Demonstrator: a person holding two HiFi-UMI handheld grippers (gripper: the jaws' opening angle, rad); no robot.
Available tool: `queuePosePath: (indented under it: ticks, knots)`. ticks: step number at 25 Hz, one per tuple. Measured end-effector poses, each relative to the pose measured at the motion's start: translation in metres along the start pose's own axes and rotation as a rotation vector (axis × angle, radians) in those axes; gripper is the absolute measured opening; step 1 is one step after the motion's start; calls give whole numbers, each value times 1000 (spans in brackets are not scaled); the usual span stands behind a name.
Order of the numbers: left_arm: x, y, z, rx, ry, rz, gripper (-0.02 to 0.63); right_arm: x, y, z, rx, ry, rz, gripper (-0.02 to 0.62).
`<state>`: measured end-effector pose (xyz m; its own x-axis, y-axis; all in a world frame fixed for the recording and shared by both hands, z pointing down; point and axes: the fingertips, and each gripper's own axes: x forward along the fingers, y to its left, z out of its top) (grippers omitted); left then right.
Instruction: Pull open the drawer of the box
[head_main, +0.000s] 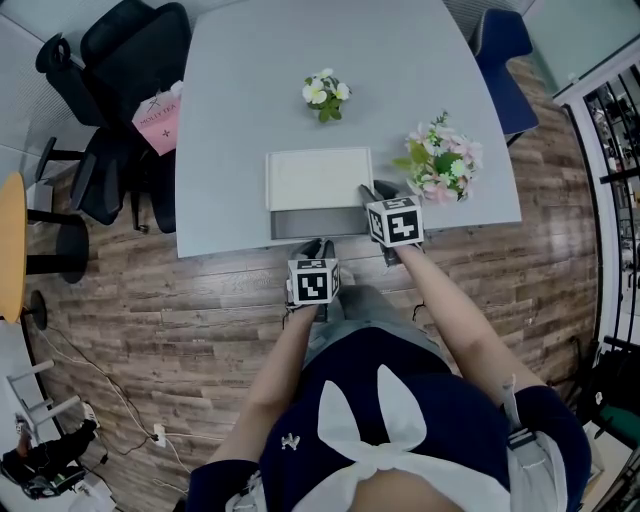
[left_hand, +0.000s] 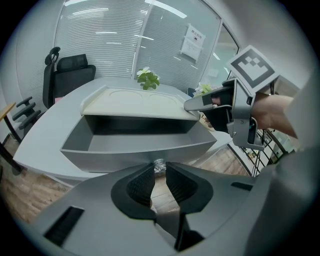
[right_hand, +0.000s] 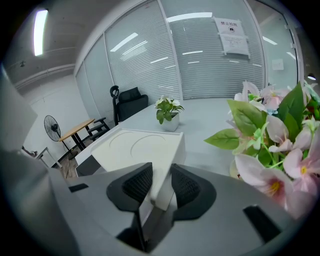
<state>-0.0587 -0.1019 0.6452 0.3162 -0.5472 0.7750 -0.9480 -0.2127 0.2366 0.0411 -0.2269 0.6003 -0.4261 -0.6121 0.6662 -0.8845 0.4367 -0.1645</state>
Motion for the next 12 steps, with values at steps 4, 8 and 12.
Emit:
queuePosePath:
  ticks: [4,8,12]
  knots:
    - [-4,-1,-5,1,6,-5,83,0,1,0,-1,3,1,126]
    - [-8,-4,-11,4,10,-8,83,-1,0,0,-1,2,1,126]
    - [-11,-5,-17,3,12,-10,83,-1,1,1,-2,-2,0,126]
